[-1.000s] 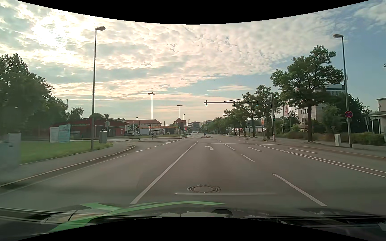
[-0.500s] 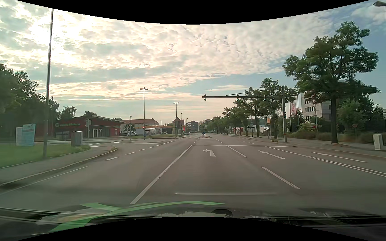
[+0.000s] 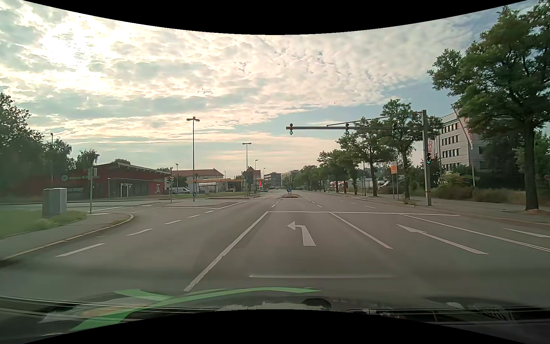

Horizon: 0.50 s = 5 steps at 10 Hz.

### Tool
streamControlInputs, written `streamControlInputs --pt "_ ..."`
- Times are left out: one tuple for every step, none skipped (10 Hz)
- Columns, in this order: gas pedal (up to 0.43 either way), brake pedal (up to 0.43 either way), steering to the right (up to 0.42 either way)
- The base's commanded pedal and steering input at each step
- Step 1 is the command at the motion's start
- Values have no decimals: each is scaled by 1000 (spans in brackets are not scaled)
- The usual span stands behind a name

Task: Follow the waypoints while adhering to traffic rules and regulations

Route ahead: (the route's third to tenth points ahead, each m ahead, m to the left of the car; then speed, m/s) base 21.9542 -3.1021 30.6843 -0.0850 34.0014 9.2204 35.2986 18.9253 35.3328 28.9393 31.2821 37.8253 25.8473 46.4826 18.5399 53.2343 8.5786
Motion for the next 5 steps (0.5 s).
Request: streamControlInputs --pt "0 0 3" --pt "0 0 2" --pt "0 0 3" --pt "0 0 3" --pt "0 0 3"
